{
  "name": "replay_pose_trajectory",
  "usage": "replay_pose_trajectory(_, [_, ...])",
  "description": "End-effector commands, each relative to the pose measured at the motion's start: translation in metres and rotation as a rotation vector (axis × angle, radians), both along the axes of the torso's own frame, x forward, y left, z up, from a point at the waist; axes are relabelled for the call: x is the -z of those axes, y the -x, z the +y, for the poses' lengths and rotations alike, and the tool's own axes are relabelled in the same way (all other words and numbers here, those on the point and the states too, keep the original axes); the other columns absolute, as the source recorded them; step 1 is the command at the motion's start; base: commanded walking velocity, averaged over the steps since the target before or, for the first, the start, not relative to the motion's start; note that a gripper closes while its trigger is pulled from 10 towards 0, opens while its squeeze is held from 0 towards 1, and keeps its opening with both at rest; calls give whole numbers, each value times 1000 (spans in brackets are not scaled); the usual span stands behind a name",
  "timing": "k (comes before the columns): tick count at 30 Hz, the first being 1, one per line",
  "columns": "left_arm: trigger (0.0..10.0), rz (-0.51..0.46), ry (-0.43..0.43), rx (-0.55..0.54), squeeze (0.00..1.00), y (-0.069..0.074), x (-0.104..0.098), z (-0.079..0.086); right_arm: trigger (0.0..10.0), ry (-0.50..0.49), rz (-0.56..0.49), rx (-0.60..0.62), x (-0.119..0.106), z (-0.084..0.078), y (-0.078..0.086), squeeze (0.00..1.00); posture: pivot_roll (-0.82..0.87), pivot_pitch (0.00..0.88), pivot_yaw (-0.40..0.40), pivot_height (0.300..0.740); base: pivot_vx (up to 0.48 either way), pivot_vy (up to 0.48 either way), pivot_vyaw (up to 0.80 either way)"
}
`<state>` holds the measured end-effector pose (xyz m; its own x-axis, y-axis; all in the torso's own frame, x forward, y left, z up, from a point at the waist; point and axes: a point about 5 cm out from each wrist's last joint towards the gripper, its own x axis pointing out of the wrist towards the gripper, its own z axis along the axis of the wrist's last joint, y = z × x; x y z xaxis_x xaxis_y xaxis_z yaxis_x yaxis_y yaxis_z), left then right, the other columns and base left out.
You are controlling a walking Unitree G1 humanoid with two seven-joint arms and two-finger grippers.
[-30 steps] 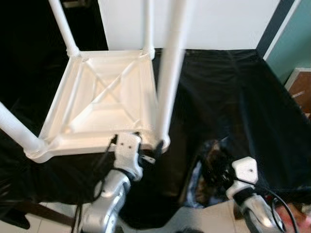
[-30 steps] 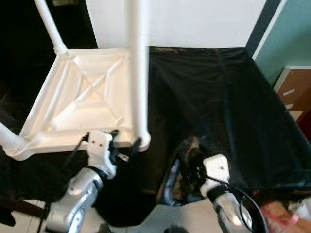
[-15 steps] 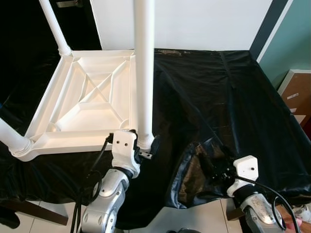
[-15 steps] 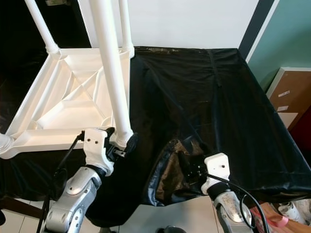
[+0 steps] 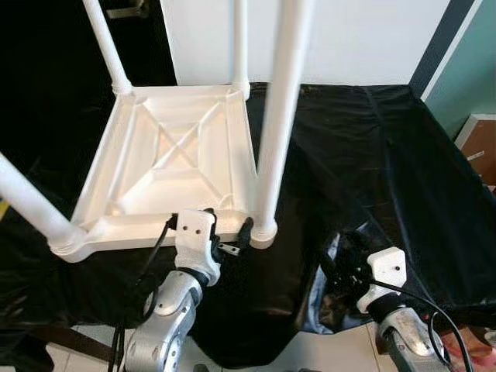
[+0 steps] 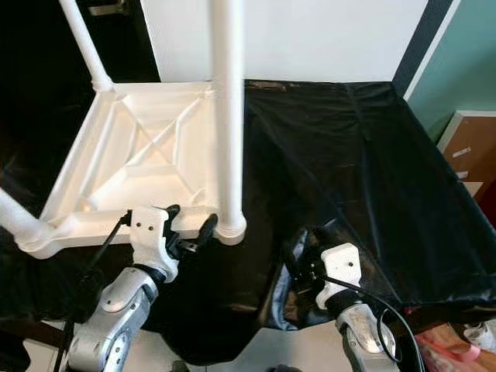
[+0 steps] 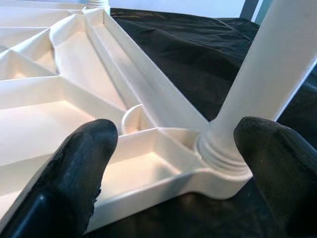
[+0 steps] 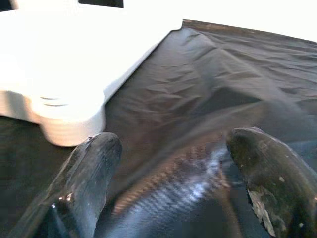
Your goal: Building children table
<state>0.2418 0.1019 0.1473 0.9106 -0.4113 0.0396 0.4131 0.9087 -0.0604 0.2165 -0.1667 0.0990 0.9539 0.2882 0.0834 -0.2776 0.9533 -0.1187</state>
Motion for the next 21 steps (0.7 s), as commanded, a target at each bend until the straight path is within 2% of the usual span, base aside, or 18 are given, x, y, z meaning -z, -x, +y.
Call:
replay_pose_trajectory(1, [10000, 20, 2, 18, 0, 2, 2, -1, 10000, -1, 11, 10, 3, -3, 2, 0, -126, 79, -12, 740, 0, 315, 0])
replay_pose_trajectory(17, [10000, 27, -1, 28, 0, 3, 2, -2, 10000, -1, 11, 9, 4, -2, 2, 0, -124, 80, -16, 740, 0, 319, 0])
replay_pose_trajectory(21, [10000, 22, -7, 29, 0, 3, 2, -2, 10000, 1, 11, 8, 4, -3, 2, 0, -123, 84, -18, 740, 0, 0, 0])
